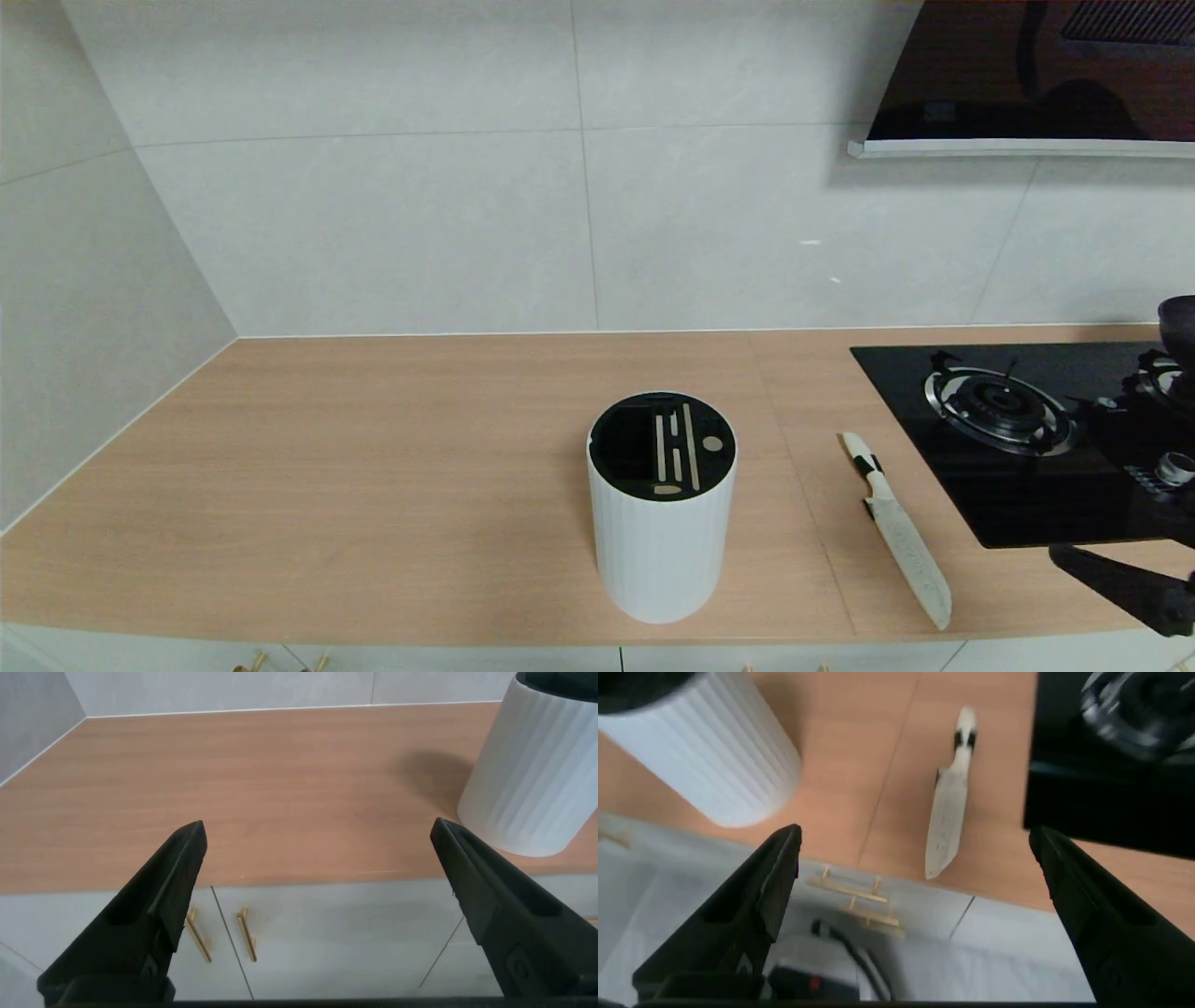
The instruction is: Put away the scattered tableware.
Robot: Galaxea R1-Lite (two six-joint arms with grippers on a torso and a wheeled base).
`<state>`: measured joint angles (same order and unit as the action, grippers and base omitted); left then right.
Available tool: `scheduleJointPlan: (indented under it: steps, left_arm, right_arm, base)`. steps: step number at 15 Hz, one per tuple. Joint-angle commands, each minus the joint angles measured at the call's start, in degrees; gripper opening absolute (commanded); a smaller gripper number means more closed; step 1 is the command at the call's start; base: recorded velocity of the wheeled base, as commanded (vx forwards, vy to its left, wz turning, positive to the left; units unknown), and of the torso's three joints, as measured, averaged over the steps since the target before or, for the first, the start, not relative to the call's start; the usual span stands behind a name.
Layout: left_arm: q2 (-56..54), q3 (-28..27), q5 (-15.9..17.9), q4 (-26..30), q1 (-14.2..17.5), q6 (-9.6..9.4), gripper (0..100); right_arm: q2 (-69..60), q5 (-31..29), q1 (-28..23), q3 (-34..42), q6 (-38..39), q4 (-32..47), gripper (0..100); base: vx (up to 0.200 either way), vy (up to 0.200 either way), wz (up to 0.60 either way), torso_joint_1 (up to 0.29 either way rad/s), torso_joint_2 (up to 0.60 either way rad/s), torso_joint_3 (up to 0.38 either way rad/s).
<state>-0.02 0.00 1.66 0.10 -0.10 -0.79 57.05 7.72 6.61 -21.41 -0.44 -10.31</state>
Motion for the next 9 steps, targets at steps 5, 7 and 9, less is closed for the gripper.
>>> scheduleJointPlan:
  steps: [5, 7, 9]
  left_arm:
    - [0.02, 0.00, 0.01, -0.01, 0.01, -0.09, 100]
    - [0.02, 0.00, 0.01, -0.01, 0.01, 0.00, 100]
    - [0.02, 0.00, 0.01, -0.01, 0.01, -0.09, 100]
  right_arm:
    - [24.95, -2.00, 5.52, -8.92, -0.18, -2.26, 100]
    - [29.43, -2.71, 5.96, -9.18, -0.44, -2.78, 100]
    - [33.74, -2.71, 5.87, -8.74, -0.44, -7.09, 100]
  base:
    - [0.000, 0.000, 0.00, 0.000, 0.00, 0.000]
    - [0.000, 0.000, 0.00, 0.000, 0.00, 0.000]
    - [0.000, 0.000, 0.00, 0.000, 0.00, 0.000]
